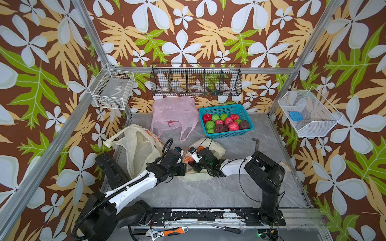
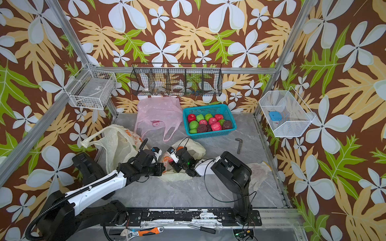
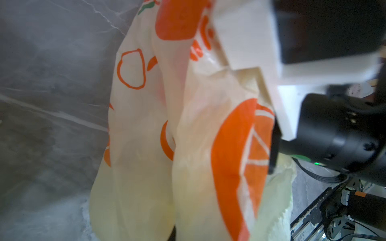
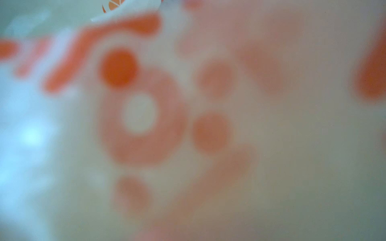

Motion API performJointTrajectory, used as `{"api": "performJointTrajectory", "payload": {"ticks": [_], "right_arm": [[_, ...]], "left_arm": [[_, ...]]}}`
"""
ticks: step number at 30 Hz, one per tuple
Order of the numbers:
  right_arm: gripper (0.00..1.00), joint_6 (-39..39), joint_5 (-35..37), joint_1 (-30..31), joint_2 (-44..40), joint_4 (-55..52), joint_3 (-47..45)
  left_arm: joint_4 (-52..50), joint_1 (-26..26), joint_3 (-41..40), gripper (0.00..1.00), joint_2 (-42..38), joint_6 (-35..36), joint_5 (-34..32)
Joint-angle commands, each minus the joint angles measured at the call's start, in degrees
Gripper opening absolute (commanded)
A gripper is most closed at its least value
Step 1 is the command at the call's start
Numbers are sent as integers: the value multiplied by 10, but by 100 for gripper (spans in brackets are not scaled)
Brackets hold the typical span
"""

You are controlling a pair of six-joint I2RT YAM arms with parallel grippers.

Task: Untie the knot of a plastic bag & take out the apple
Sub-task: Pick up the apple from the plastic bag.

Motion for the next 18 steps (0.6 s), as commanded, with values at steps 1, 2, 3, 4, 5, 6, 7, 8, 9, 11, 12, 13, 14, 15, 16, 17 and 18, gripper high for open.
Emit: {"api": "performJointTrajectory", "payload": {"ticks": [1,2,3,4,5,6,7,8,9,11,12,13,14,15,16,17,18], "right_arm": [[44,1,24,1,-25,72,-27],[44,2,31,1,-34,74,-37],[43,3,35,1,-42,73,-46],[43,3,38,1,-50,71,-53],[42,5,41,1,-58,67,-62],[42,6,44,2,-67,60,-67],[42,6,45,4,-74,51,-72],[41,5,49,6,-82,34,-74],[41,2,57,12,-90,14,-74],[41,-10,66,26,-109,-19,-76],[41,-16,73,36,-121,-35,-76],[41,-21,77,44,-130,-50,-74],[41,-24,80,53,-146,-69,-71],[41,-24,81,61,-161,-83,-68],[41,-22,75,65,-176,-92,-65],[41,-16,62,67,-194,-99,-62],[41,-6,50,67,-211,-105,-60]], "left_arm": [[-8,6,-2,0,-4,0,-31],[-9,9,-2,0,-4,0,-39],[-10,13,-2,0,-5,-1,-46],[-9,18,-1,0,-5,-2,-49],[-7,24,0,0,-6,-4,-52],[-5,31,2,0,-6,-9,-54],[-2,36,5,0,-6,-11,-55],[2,42,8,0,-5,-16,-55],[7,47,14,0,-4,-20,-57],[13,58,25,0,2,-27,-63],[14,63,31,0,7,-30,-69],[14,67,37,0,12,-32,-73],[11,73,44,0,20,-33,-77],[6,78,51,0,30,-33,-80],[-1,82,58,0,38,-33,-84],[-8,86,64,0,47,-34,-88],[-13,90,68,0,54,-33,-90]]}}
